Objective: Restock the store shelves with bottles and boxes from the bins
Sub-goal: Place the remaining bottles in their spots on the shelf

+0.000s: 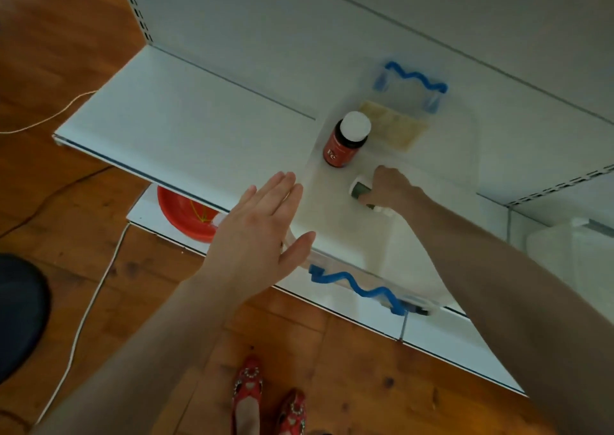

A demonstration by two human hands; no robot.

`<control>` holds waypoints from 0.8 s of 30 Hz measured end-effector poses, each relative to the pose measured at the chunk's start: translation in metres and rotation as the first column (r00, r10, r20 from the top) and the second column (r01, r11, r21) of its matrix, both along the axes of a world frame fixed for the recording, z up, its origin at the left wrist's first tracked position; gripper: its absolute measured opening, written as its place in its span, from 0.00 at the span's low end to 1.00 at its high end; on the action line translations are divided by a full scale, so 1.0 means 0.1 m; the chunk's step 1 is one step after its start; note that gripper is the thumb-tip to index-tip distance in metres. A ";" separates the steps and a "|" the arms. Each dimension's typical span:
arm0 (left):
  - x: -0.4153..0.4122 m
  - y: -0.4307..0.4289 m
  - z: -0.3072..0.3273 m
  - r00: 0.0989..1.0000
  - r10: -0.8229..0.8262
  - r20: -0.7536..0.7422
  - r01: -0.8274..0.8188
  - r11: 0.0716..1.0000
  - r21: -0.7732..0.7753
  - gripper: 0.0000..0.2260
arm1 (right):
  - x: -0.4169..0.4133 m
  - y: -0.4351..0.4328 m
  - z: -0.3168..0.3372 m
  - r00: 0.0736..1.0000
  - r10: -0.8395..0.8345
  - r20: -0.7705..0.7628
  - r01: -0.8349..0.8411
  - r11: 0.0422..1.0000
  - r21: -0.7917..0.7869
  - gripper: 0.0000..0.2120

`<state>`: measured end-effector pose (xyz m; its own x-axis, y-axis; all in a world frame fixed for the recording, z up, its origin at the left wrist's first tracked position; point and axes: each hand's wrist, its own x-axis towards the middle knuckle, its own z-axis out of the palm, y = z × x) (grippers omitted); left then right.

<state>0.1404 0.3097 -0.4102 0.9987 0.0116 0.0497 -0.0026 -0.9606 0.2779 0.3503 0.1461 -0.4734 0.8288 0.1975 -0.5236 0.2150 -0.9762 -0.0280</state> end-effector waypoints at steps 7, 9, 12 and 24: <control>0.12 -0.09 0.09 0.998 -0.004 0.058 0.008 0.997 -0.082 0.29 | -0.41 -0.33 0.86 0.993 -0.090 0.075 0.057 0.929 0.366 0.29; 0.26 -0.19 0.12 0.999 0.011 0.052 -0.003 0.987 -0.161 0.27 | -0.57 -0.51 1.09 0.978 -0.185 0.100 0.116 0.873 0.473 0.29; 0.57 -0.42 0.15 1.000 -0.014 0.027 0.019 0.973 -0.231 0.24 | -0.79 -0.84 1.34 0.907 -0.410 0.099 0.266 0.738 0.620 0.28; 1.85 -0.69 -0.41 0.997 0.055 -0.054 -0.053 0.998 0.039 0.23 | -1.08 -1.32 1.14 0.800 -0.597 -0.058 0.369 0.413 0.833 0.22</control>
<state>0.3258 0.2406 -0.4510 0.9979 0.0651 -0.0037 0.0641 -0.9687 0.2397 0.2418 0.0141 -0.3590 0.9837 -0.0533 -0.1720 -0.1748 -0.5127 -0.8406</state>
